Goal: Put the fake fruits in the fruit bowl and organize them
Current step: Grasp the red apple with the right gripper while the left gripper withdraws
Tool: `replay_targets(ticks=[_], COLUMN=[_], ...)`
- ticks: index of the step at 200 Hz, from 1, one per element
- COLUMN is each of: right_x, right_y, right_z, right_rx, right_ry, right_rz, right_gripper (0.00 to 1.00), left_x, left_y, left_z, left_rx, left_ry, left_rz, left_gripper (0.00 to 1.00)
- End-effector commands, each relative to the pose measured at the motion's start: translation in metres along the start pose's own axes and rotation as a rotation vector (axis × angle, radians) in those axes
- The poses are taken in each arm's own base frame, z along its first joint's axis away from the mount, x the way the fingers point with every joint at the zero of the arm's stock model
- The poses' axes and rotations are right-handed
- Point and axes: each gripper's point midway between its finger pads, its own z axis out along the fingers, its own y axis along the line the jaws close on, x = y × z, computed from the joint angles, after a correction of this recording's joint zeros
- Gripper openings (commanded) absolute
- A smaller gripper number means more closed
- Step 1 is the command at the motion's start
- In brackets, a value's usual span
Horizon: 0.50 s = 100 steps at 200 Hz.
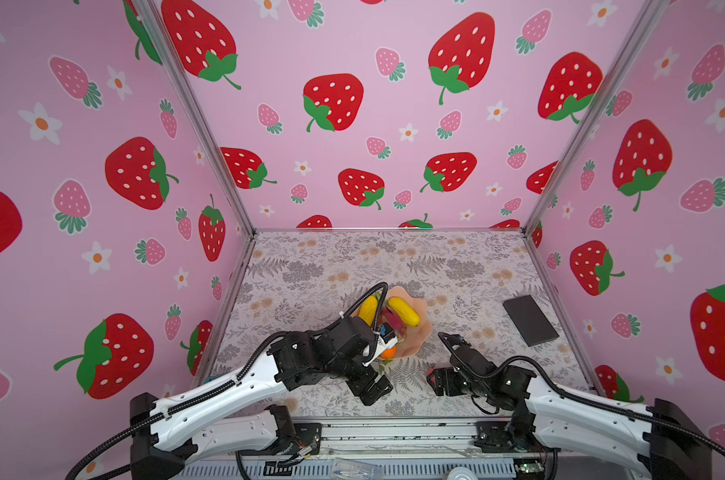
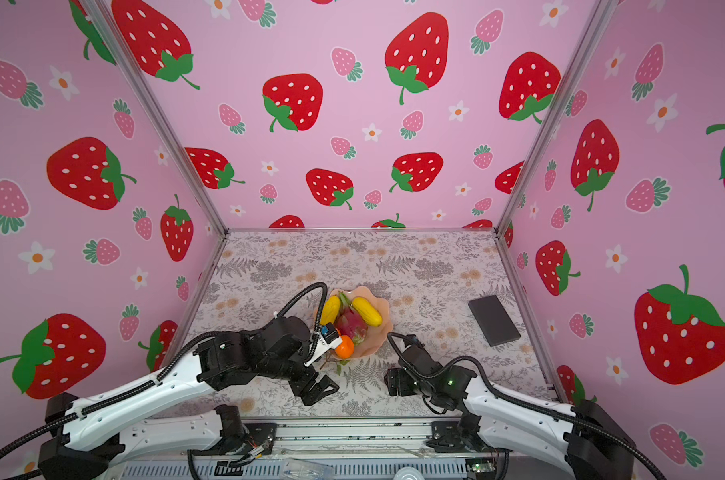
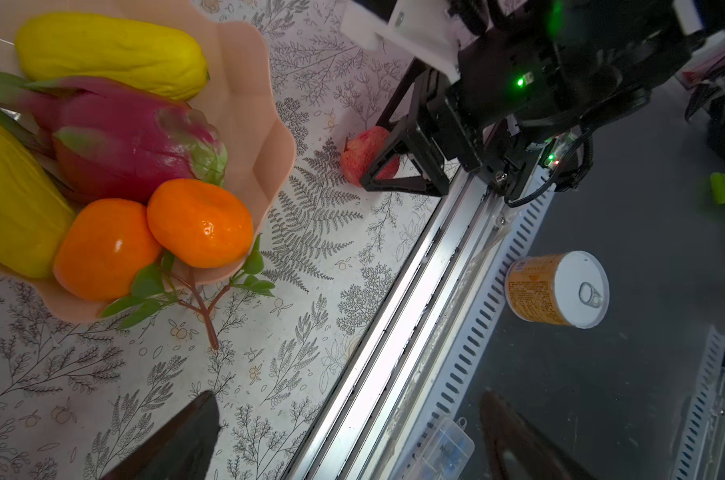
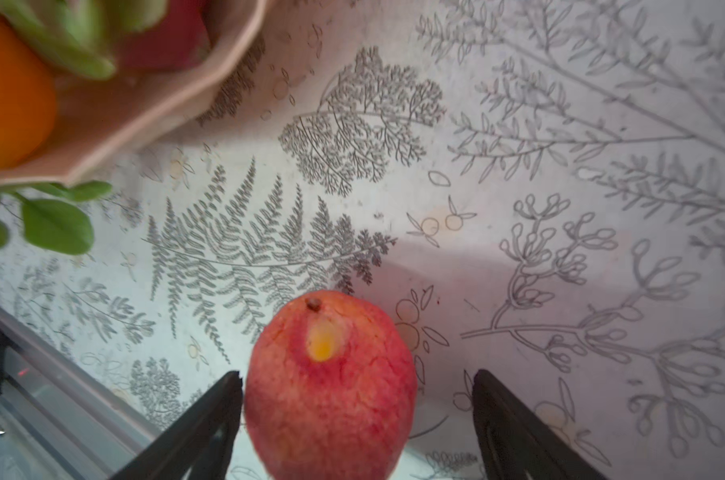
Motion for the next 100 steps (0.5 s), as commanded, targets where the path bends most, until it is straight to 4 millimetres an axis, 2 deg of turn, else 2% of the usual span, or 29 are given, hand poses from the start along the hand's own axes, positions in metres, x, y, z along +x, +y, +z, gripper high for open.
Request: replay_targets(ticks=[1,34,47,73,100], right_x=[0.001,-0.006,-0.014,-0.04,-0.084], right_y=[-0.008,-0.009,-0.005,0.012,0.043], right_z=[0.003,0.003,-0.003,-0.024,-0.059], right_rx=[0.07,0.089,0.081,0.046,-0.023], right_ry=[0.004,-0.023,-0.05,-0.135,-0.272], right_rz=[0.019,0.014,-0.005,-0.047,-0.142], right_gripper=[0.84,0.61,0.56,0.55,0.56], left_x=[-0.006,-0.015,-0.019,-0.027,-0.035], left_y=[0.015,0.03,0.036,0.047,0.064], left_z=[-0.004,-0.012,-0.014,-0.016,-0.018], left_rx=[-0.078,-0.15,-0.173,-0.208,-0.255], left_ry=[-0.041,-0.095,-0.119,-0.163,-0.218], left_rz=[-0.004,-0.022,-0.036,-0.077,-0.143], left_gripper=[0.99,0.99,0.99,0.99,0.99])
